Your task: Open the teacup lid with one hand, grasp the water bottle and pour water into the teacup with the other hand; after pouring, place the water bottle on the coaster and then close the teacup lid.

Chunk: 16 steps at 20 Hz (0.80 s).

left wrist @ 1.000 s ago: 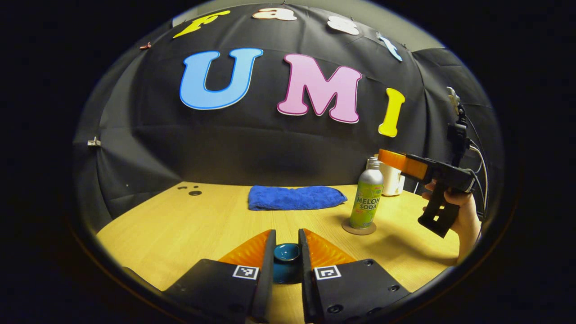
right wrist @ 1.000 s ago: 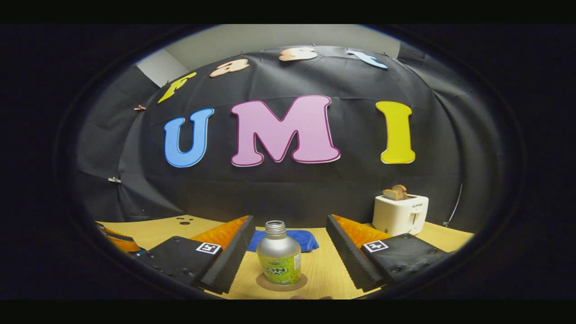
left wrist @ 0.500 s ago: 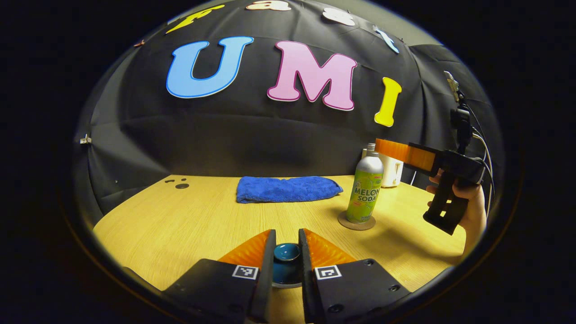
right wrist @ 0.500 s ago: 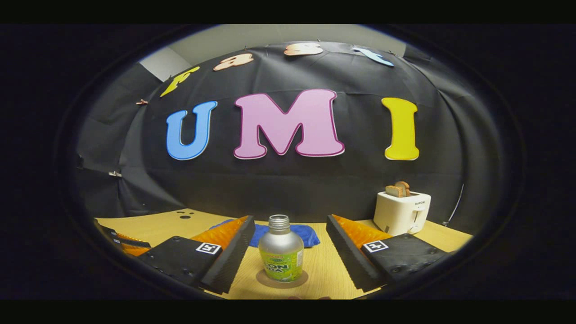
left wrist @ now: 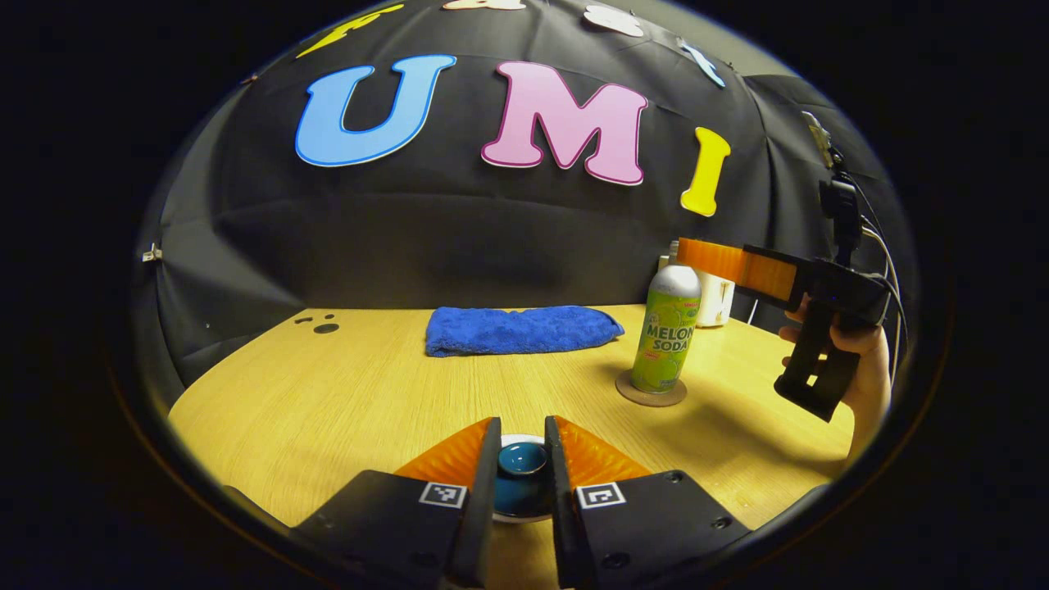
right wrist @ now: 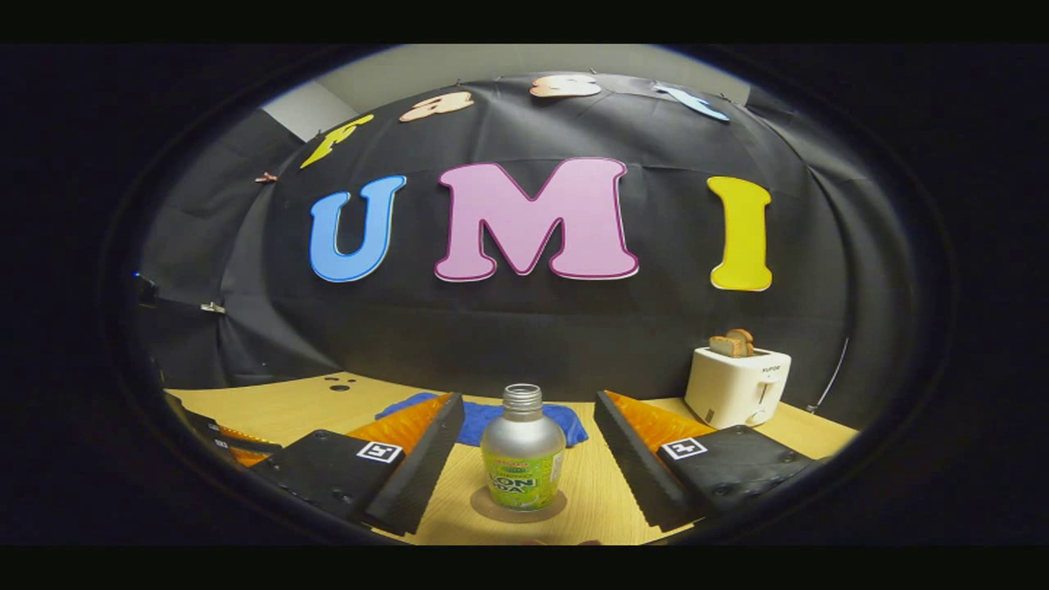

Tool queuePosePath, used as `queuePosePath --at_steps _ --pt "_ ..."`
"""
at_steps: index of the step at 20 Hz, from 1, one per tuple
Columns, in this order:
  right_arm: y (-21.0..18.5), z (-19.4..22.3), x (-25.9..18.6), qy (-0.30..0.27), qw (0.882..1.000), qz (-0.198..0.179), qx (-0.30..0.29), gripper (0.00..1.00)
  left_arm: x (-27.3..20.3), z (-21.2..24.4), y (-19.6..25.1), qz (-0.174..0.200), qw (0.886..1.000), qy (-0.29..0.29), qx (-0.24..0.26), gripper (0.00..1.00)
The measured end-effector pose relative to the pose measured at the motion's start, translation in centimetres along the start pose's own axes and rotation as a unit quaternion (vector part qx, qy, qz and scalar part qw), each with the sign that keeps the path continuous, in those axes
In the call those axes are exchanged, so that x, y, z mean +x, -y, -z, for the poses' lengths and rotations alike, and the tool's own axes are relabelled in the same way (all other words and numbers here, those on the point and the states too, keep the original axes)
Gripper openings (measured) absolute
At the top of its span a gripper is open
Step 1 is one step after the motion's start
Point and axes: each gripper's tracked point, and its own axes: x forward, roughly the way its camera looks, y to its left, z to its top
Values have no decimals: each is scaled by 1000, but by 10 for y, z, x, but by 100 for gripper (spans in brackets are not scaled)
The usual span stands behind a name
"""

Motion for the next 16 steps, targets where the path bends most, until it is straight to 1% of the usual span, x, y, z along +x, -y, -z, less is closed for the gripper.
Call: queuePosePath --at_steps 6,8,9,10,11,13,16 --pt "-7 1 -1 -1 1000 -5 0 98 -5 -3 0 -6 1000 4 7 37" --pt "-10 -1 -3 4 1000 -5 3 98 -11 -10 -2 -11 1000 17 10 49" --pt "-11 -3 -4 8 1000 -4 5 98 -16 -13 -2 -12 1000 25 12 60" --pt "-12 -5 -5 13 1000 -2 5 98 -21 -18 -2 -15 999 33 15 65" --pt "-12 -8 -6 18 1000 -1 6 98 -28 -22 -3 -20 999 41 20 82" --pt "-12 -13 -9 26 1000 4 6 98 -40 -31 -4 -31 997 59 32 98" --pt "-17 -23 -14 40 999 2 1 98 -65 -46 -7 -54 993 96 44 98"
